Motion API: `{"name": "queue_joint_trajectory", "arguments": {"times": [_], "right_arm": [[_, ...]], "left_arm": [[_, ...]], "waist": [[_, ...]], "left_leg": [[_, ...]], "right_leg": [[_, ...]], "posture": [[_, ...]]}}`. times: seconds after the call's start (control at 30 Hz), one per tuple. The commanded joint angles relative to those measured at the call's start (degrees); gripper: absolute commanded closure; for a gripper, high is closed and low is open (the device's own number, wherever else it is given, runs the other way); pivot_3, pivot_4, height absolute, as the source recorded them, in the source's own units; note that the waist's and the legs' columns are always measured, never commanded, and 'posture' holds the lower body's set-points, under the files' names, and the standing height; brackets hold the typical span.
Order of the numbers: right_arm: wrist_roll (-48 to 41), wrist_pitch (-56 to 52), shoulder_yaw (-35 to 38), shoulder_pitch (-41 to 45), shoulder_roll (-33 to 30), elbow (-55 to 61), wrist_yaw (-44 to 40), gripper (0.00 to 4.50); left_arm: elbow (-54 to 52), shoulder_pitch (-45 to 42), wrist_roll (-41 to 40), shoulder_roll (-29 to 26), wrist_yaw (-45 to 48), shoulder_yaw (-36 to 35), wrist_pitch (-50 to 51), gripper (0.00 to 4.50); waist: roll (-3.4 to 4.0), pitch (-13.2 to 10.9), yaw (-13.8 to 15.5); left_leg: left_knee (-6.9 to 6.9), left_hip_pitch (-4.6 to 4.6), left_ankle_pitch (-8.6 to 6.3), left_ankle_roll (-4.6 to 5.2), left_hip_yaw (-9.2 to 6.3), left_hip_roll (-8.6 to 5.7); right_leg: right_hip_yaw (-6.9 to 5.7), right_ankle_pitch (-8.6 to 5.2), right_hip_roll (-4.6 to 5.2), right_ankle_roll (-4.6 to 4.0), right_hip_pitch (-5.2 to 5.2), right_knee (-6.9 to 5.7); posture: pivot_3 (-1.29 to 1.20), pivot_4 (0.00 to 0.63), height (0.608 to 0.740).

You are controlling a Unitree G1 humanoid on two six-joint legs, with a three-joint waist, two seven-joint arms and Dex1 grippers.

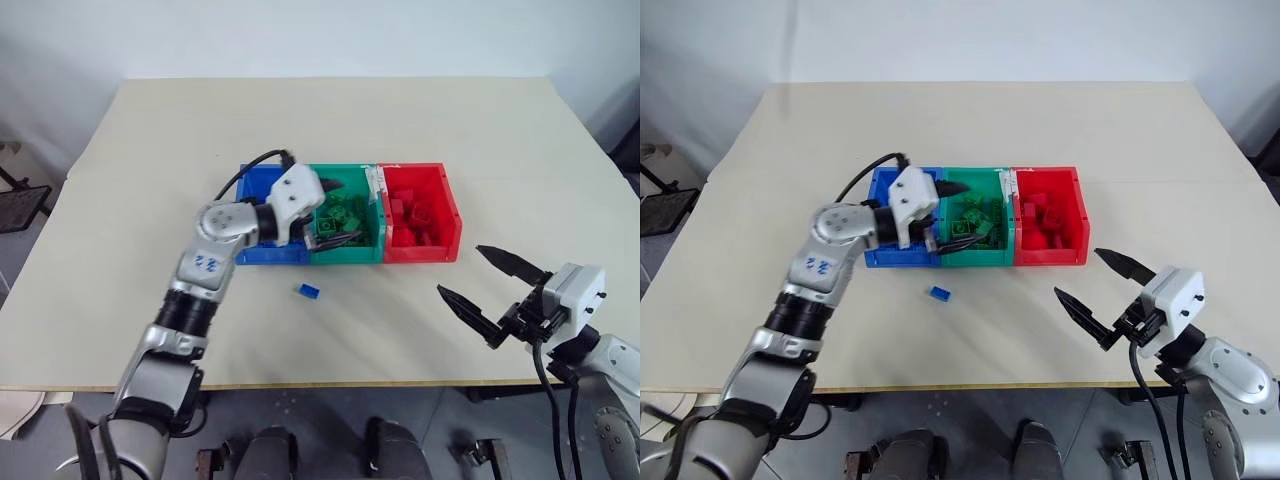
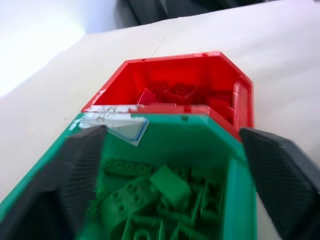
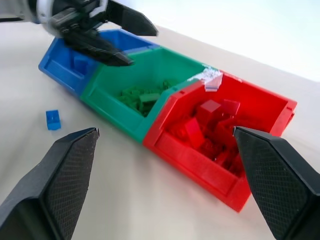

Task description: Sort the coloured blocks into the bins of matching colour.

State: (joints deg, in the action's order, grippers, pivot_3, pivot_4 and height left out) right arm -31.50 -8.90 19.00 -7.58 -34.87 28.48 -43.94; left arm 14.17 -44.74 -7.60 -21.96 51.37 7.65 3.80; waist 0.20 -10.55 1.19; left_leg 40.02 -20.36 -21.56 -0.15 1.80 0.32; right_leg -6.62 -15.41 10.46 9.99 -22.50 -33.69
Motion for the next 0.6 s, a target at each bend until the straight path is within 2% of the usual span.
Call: {"name": "queue_joint_trajectory", "arguments": {"times": [0.03,0.17,0.27,0.43,0.57,0.6], "right_arm": [[-0.3,0.3,-2.3,3.2,-2.5,-1.3,-4.3,0.0],[1.3,1.5,-6.4,6.7,-5.2,-4.5,-10.0,0.0],[2.1,1.8,-10.3,10.1,-6.5,-7.2,-14.4,0.0],[2.6,1.6,-14.2,15.7,-7.4,-11.4,-19.6,0.0],[3.5,2.6,-15.2,18.6,-7.5,-14.7,-22.4,0.0],[3.7,2.8,-15.0,18.9,-7.7,-15.3,-22.9,0.0]], "left_arm": [[-4.5,7.3,-5.6,-7.6,7.0,-7.0,-5.0,0.05],[-9.4,16.8,-12.6,-14.9,12.3,-13.9,-3.4,0.05],[-9.2,24.8,-12.4,-20.2,12.2,-19.3,-4.1,0.05],[-8.9,34.0,-12.6,-23.4,10.8,-26.5,-6.3,0.05],[-7.9,38.0,-11.3,-24.1,10.6,-27.5,-9.4,0.05],[-9.8,38.8,-11.3,-24.3,11.0,-25.9,-8.0,0.05]], "waist": [[0.0,0.0,-0.8],[-0.01,0.0,-1.1],[-0.01,0.0,-0.9],[-0.03,0.0,-0.8],[-0.02,0.0,-0.5],[-0.02,0.0,-0.4]], "left_leg": [[-0.06,0.06,0.0,0.0,0.06,0.04],[-0.07,0.06,-0.01,-0.01,0.05,0.12],[0.0,0.06,-0.06,0.02,0.04,0.11],[0.02,0.06,-0.09,0.02,0.05,0.15],[0.02,0.06,-0.11,-0.02,0.06,0.16],[0.01,0.07,-0.12,-0.01,0.09,0.15]], "right_leg": [[0.0,0.0,0.0,0.0,0.0,-0.04],[-0.04,0.0,-0.01,0.0,-0.02,-0.07],[-0.05,0.0,0.0,0.0,0.02,-0.06],[-0.06,0.0,-0.01,0.0,0.01,-0.06],[-0.08,0.0,-0.01,0.0,0.01,-0.06],[-0.08,0.0,-0.01,0.0,0.01,-0.05]], "posture": [[0.0,0.15,0.74],[0.0,0.15,0.74],[0.0,0.15,0.74],[0.0,0.15,0.74],[0.0,0.15,0.74],[0.0,0.15,0.74]]}}
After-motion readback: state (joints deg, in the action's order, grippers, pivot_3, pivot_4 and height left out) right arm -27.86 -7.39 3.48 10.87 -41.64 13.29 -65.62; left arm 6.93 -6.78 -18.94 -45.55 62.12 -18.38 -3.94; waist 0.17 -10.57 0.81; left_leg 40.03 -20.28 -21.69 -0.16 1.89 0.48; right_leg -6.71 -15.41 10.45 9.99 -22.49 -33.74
